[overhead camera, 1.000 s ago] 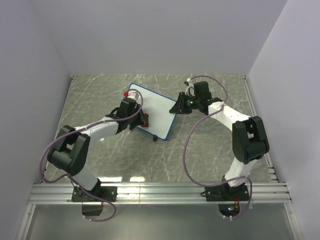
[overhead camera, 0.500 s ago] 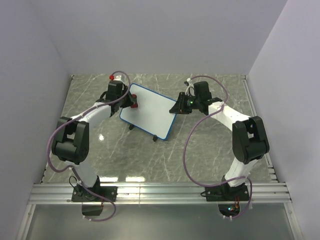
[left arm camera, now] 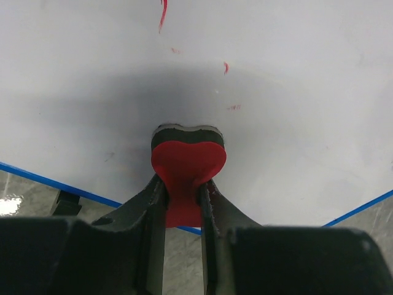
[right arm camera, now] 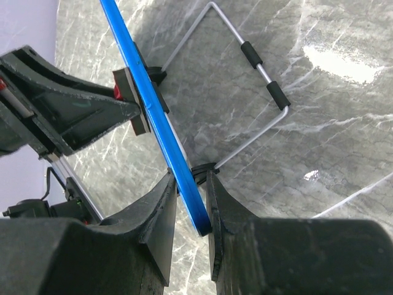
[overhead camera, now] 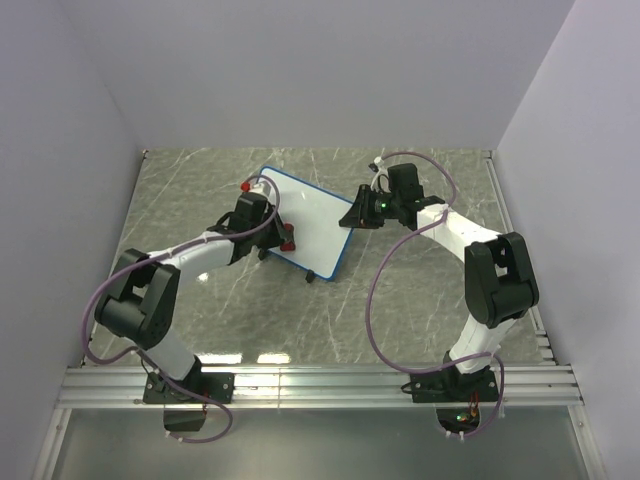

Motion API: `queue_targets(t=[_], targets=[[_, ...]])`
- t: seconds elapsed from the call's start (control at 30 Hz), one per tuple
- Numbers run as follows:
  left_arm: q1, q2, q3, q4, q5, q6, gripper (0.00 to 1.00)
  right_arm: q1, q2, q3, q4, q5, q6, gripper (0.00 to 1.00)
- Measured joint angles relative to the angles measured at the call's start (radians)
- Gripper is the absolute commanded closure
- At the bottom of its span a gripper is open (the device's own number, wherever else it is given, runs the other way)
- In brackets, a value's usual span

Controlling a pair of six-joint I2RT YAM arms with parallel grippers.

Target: Erase the whiteboard

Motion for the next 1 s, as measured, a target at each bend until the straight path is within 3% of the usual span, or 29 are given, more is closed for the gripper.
queue_targets(t=[0.3,0.4,0.63,0.9,1.0], targets=[[0.146,0.161,0.353,-0.121,0.021,0.072,1.00,0.000,-0.003,-0.011,0.013,0.001,0.003,1.00],[0.164,0.187,0.401,-0.121,0.023,0.079,1.00,0.000,-0.011,-0.020,0.020,0.002,0.003,1.00],[0.110,0.169,0.341,-0.077,0.007,0.063,1.00,0.000,-0.015,-0.027,0.023,0.005,0.008,1.00],[-0.145,0.091,0.189,-0.004,0.006,-0.016,1.00,-0.003,-0.015,-0.027,0.019,0.009,0.008,1.00],[-0.164,0.087,0.170,-0.007,0.014,-0.032,1.00,-0.003,-0.015,-0.033,0.025,0.009,0.006,1.00]])
